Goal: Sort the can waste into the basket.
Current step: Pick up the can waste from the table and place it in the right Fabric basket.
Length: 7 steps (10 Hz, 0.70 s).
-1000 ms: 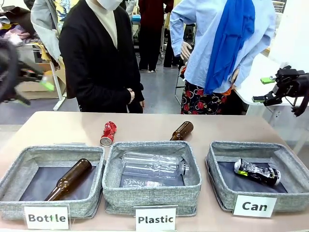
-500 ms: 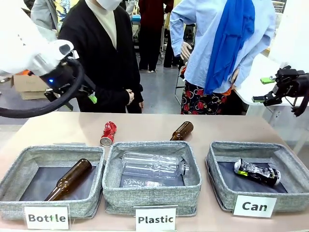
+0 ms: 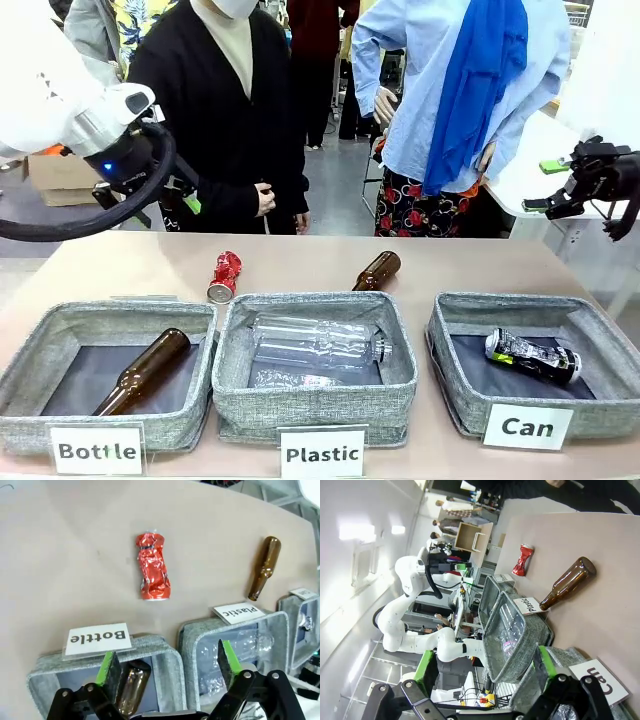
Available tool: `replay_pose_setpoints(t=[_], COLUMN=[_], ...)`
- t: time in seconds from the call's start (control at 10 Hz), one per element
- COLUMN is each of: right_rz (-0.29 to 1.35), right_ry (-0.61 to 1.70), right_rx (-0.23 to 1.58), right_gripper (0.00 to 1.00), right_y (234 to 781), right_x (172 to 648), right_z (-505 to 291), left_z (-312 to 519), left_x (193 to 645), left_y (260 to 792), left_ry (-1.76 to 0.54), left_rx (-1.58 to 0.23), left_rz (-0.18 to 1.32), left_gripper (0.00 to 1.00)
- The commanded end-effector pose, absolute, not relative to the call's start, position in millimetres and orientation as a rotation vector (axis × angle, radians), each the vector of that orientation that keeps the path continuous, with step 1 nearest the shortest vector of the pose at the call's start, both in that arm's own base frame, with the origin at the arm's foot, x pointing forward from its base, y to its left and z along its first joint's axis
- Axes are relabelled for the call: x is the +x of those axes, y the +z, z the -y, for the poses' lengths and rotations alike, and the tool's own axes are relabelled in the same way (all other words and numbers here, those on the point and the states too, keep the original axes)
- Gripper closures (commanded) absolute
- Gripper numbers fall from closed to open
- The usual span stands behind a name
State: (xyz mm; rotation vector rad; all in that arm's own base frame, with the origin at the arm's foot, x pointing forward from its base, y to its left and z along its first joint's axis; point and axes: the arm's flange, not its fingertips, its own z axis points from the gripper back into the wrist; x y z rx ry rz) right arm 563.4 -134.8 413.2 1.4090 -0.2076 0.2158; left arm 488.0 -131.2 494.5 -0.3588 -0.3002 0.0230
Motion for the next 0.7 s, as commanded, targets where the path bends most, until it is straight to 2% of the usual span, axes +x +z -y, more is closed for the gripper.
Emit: replay_pose_setpoints(t=[0.0,0.6], right_rz=[0.209,0.209], right_ry=[0.235,0.235], right_rx=[1.414,1.414], right_gripper=[0.00,0.00], right_y=[415.0,415.0], right_x=[564.1,564.1], right_z=[135.8,135.8], left_z=[154.0,222.4], left_x=[498.2,554.9], left_y=[492.1,430.1], left_ry=[-0.008,-0.218], left_rx=[-0.243,-0.083], left_rz=[0.372,0.350], left_gripper=[0.00,0.00])
